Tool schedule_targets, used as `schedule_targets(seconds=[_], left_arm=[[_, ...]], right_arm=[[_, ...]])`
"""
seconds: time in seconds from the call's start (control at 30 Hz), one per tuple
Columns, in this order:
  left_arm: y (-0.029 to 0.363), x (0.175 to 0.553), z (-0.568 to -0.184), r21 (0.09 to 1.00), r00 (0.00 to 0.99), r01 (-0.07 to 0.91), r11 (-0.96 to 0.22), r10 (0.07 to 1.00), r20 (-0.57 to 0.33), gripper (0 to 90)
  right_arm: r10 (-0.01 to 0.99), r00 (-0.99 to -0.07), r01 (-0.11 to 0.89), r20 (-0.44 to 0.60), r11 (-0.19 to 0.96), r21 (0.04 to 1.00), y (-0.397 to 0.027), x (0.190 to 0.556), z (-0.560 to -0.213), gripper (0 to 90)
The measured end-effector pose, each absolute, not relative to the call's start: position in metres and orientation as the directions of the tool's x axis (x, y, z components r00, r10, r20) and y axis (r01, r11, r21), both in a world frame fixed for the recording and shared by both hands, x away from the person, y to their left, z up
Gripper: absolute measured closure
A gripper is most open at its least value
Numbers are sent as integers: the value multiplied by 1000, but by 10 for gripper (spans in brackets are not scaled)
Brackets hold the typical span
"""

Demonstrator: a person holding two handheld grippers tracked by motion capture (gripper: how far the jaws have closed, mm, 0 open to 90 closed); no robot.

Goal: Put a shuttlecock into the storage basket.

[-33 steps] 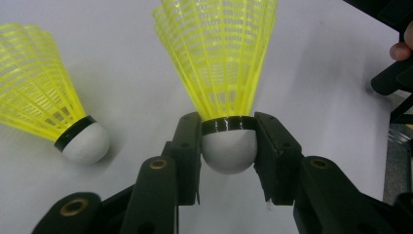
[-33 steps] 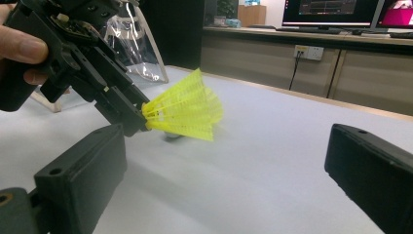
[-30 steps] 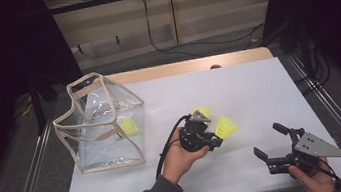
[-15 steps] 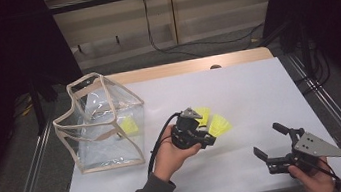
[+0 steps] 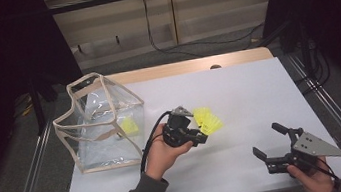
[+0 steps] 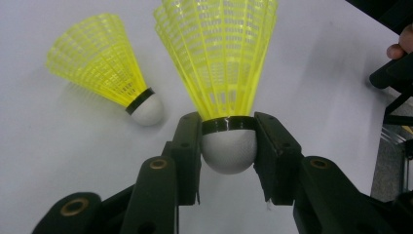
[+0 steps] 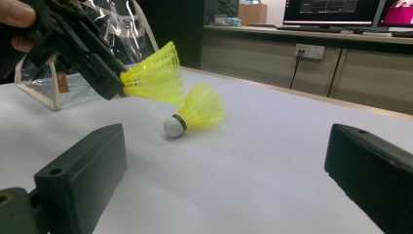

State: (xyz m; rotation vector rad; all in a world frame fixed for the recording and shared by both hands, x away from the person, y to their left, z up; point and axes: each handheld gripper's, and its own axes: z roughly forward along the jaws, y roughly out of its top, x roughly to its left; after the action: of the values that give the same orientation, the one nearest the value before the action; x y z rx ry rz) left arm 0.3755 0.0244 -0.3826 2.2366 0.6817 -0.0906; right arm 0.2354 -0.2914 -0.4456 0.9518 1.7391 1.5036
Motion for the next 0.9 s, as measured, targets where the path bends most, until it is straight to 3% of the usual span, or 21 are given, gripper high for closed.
schedule_targets(seconds=[0.9], left_arm=[[59,384,-361,684,806,553,-477,513,-294,646]], right_arm=[[841,-541,109,-17,90,990,-289,235,-445,15]])
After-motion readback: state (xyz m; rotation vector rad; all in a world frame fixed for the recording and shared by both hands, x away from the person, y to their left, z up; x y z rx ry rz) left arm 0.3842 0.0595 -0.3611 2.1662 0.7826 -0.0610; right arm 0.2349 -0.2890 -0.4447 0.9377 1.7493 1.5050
